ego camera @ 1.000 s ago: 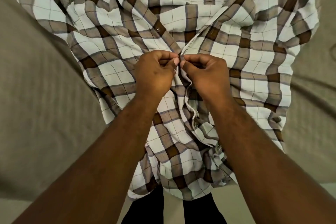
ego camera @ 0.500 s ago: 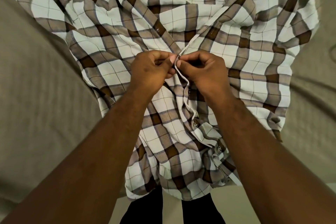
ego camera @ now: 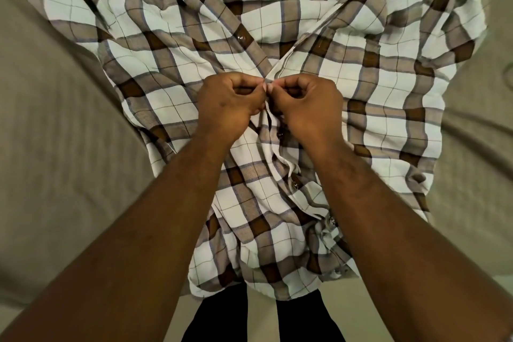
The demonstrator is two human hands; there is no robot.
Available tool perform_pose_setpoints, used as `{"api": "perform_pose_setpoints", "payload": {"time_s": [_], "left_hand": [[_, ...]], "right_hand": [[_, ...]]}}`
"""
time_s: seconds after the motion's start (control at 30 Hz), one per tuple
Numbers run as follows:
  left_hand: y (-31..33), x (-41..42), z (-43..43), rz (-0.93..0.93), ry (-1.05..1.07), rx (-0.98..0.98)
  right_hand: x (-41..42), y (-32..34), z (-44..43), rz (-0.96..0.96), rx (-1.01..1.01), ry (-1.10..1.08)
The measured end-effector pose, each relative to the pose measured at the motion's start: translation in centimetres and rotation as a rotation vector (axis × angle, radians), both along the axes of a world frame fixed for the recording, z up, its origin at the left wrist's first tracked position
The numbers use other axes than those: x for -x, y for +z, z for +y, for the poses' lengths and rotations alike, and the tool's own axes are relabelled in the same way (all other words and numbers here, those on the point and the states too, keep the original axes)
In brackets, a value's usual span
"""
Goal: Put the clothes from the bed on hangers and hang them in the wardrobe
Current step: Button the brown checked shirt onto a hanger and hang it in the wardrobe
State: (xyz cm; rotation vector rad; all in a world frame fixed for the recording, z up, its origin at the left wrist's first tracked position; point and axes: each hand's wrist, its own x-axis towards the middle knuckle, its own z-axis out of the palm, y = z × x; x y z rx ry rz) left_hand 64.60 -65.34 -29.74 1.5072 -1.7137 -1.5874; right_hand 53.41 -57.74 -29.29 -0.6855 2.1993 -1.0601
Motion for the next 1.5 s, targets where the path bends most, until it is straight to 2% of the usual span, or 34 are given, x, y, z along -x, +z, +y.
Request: {"api": "perform_pose_setpoints", "payload": {"time_s": [0.17, 0.23, 0.37, 0.5, 0.6, 0.8, 0.93, 1.07, 1.23, 1.3, 1.4, 1.5], "left_hand": [[-0.6, -0.2, 0.3, -0.001, -0.019, 0.041], [-0.6, -0.3, 0.3, 0.041, -0.009, 0.004], [-0.4, -0.9, 0.4, 0.175, 0.004, -0.080], [0.0, -1.6, 0.7, 0.245, -0.010, -0.129], [0.0, -2.2, 1.3, 0.265, -0.012, -0.161], [0.4, -3.3, 4.3, 0.172, 0.004, -0.181], [0.9, -5.4, 8.0, 0.027, -0.030, -0.161], [1.5, -7.2, 11.2, -0.171, -0.065, -0.131], [2.6, -6.8, 10.7, -0.207, -0.045, -0.097], [2.7, -6.0, 9.5, -0.170, 0.074, -0.083], [2.7, -5.1, 7.4, -0.138, 0.245, -0.028], [2.5, -3.9, 5.9, -0.221, 0.177, 0.080]], "right_hand": [[-0.9, 0.7, -1.4, 0.236, -0.181, 0.121], [-1.2, 1.0, -1.7, 0.255, -0.236, 0.136], [-0.6, 1.6, -1.6, 0.007, -0.241, 0.079], [0.4, 2.2, -1.2, -0.424, -0.199, -0.051], [0.8, 2.3, -0.1, -0.629, -0.145, -0.005], [-1.1, 3.0, 2.4, -0.520, -0.250, 0.065], [-3.2, 3.8, 5.9, -0.498, -0.321, 0.113], [-4.4, 3.9, 8.6, -0.484, -0.332, 0.173], [-3.6, 4.7, 8.0, -0.474, -0.284, 0.117], [-3.1, 5.2, 6.8, -0.362, -0.226, 0.034], [-3.0, 5.1, 4.6, -0.162, -0.177, 0.023], [-3.2, 3.4, 2.8, 0.039, -0.225, 0.060]]}}
